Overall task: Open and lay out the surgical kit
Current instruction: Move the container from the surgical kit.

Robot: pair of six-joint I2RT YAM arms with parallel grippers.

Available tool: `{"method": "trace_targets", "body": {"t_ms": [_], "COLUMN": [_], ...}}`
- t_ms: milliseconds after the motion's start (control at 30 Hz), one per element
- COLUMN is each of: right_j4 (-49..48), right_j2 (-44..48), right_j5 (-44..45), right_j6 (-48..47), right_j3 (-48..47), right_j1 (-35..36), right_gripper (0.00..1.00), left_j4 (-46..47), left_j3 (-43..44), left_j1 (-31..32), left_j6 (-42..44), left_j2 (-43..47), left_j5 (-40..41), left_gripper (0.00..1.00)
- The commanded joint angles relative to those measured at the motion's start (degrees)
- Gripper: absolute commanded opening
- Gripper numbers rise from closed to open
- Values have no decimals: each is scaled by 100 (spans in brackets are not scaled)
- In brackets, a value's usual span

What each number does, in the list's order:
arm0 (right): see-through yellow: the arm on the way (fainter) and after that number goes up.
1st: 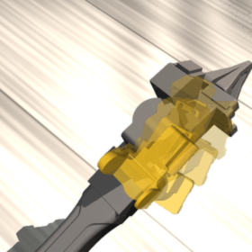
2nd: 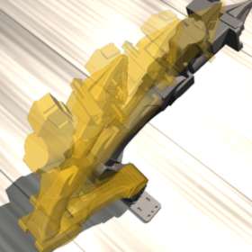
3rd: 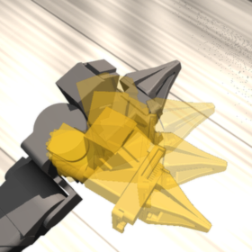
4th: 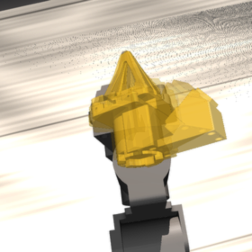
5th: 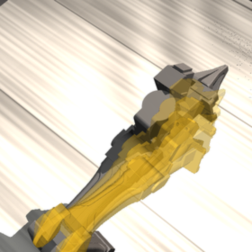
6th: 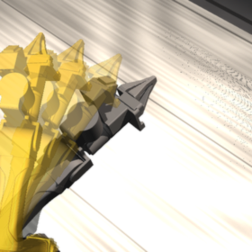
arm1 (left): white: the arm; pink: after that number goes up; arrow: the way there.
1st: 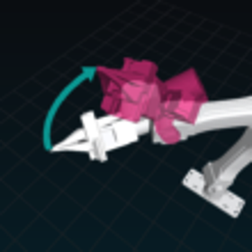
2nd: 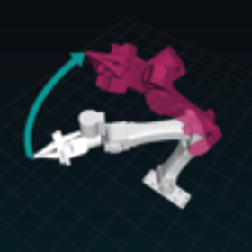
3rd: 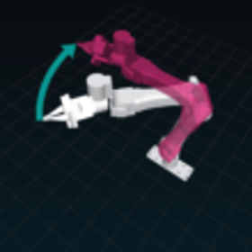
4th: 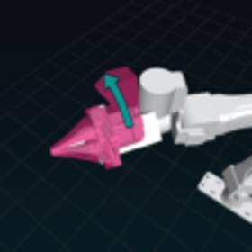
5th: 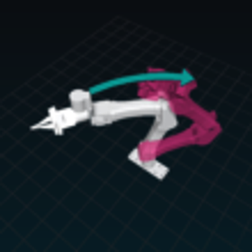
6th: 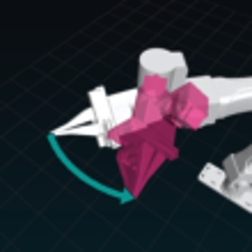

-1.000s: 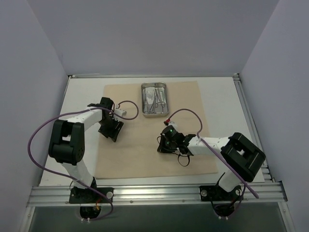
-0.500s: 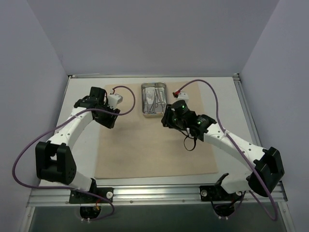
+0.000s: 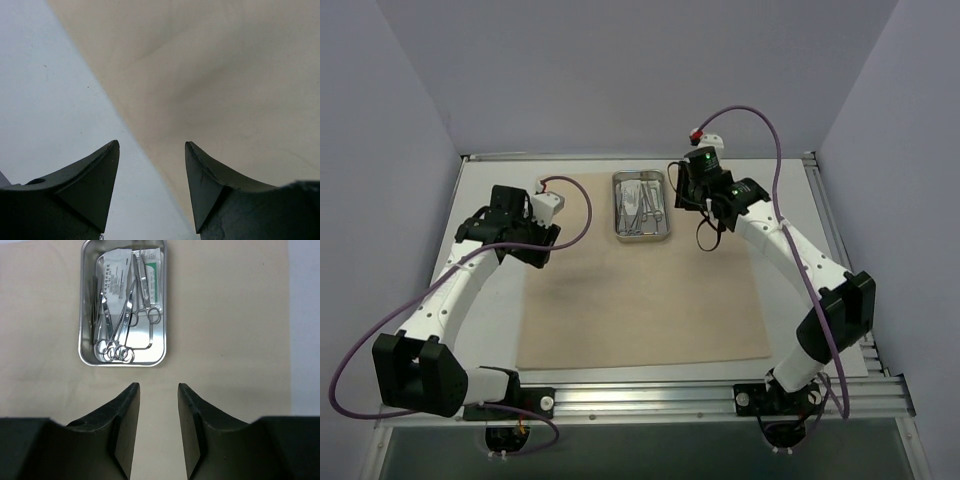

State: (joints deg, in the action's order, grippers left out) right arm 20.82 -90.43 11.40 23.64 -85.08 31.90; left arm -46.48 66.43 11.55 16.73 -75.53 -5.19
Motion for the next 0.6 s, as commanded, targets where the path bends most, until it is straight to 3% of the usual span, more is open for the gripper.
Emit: {"method": "trace_targets", "body": {"t_ms": [0,100,300,567], "right_j4": [116,-7,-140,731], "right_j2": [-648,-1307,-2599,-3173], "right_j5": [-330,-796,-859,-683], "right_j6": [-474,-667,-852,-738], "right_j3": [-570,-1036,-1967,-2751], "right_j1": [-456,-780,-940,-852], "right_gripper": [33,33,31,30], "left_j4": [174,130,-466,-1074], "left_j3": [150,518,1722,3258], "left_j1": [-39,-30,-39,-30], "left_j6": [40,93,85,-275], "left_j2": [-14,-364,-1532,-2387], "left_j5": [246,264,255,116], "left_gripper": [64,64,63,63]}}
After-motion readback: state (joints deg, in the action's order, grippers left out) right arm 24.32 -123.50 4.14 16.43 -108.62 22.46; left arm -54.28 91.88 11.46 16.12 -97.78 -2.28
